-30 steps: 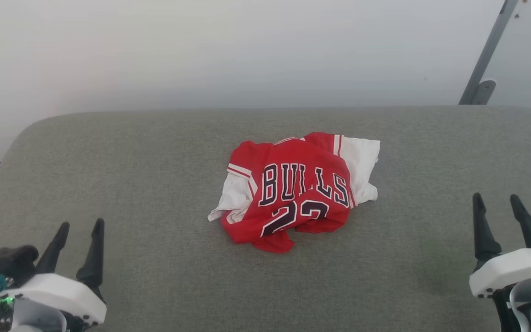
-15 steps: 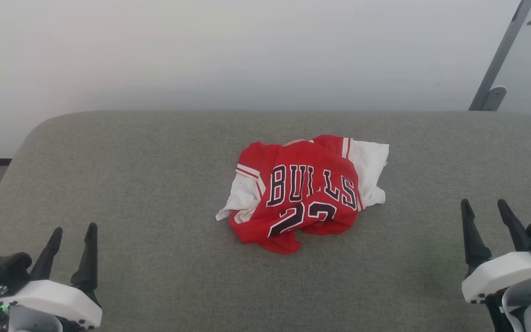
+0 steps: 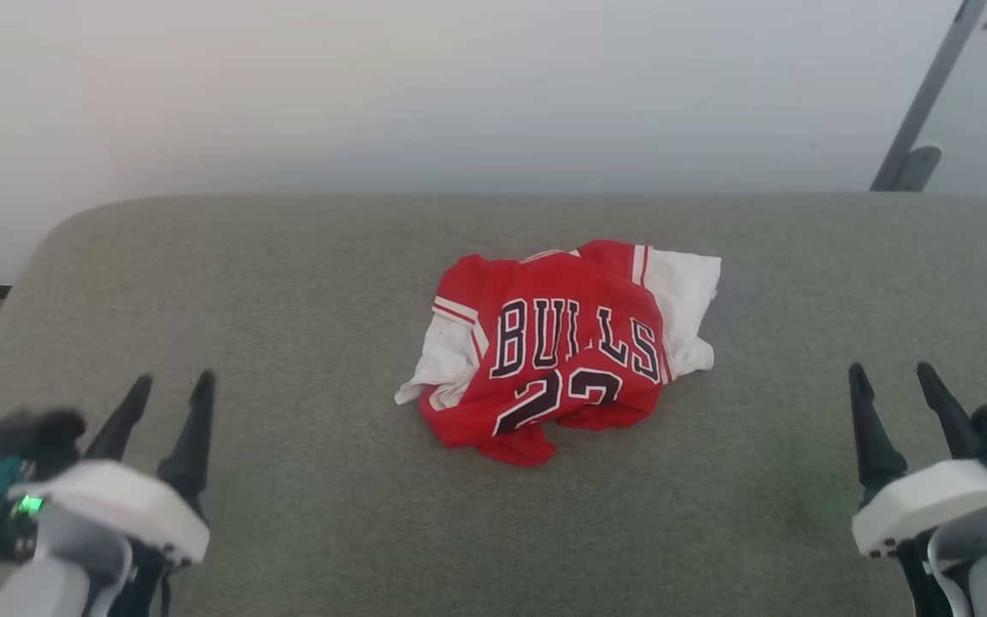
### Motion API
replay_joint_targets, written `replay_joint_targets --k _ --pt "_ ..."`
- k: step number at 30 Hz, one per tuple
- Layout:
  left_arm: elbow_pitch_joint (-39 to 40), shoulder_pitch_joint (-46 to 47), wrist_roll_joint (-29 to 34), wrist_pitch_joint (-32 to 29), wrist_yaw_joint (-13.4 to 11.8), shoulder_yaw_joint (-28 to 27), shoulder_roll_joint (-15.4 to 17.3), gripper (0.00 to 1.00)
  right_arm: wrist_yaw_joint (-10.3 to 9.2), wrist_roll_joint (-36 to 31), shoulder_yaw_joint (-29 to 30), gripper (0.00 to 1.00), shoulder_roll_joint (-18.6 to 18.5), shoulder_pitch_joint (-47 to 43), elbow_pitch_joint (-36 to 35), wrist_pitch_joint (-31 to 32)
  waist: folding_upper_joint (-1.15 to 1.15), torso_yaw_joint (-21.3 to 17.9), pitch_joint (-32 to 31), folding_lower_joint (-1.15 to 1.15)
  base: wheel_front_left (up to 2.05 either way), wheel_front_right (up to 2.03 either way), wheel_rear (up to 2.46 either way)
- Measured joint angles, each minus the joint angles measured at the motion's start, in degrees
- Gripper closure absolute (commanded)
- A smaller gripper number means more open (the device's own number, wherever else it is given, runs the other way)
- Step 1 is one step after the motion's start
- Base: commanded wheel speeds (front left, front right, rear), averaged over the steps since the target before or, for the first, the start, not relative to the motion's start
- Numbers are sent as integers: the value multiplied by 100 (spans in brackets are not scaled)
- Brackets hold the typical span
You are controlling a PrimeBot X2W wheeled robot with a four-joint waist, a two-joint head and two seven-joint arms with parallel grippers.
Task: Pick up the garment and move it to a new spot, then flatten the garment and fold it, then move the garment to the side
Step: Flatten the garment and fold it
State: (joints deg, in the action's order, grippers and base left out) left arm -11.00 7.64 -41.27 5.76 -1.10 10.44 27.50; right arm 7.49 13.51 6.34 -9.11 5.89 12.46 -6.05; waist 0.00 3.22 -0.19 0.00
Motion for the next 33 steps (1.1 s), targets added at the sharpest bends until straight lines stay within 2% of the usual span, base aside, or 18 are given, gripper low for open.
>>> replay_joint_targets --k 13,22,28,33 --pt "-241 1557 -60 -1571 397 638 167 0 0 16 -176 0 24 409 29 -109 0 -469 445 0 0 0 0" --pt "-1028 2574 -198 -2998 589 1098 280 0 1 111 -277 0 78 718 280 -346 0 -1015 922 0 0 0 0" --pt "-1462 3048 -204 -3841 537 1358 255 0 0 149 -338 0 90 867 441 -488 0 -1290 1212 0 0 0 0" --pt "-1882 3295 -204 -4392 325 1481 218 0 0 167 -385 0 100 992 530 -565 0 -1424 1406 0 0 0 0"
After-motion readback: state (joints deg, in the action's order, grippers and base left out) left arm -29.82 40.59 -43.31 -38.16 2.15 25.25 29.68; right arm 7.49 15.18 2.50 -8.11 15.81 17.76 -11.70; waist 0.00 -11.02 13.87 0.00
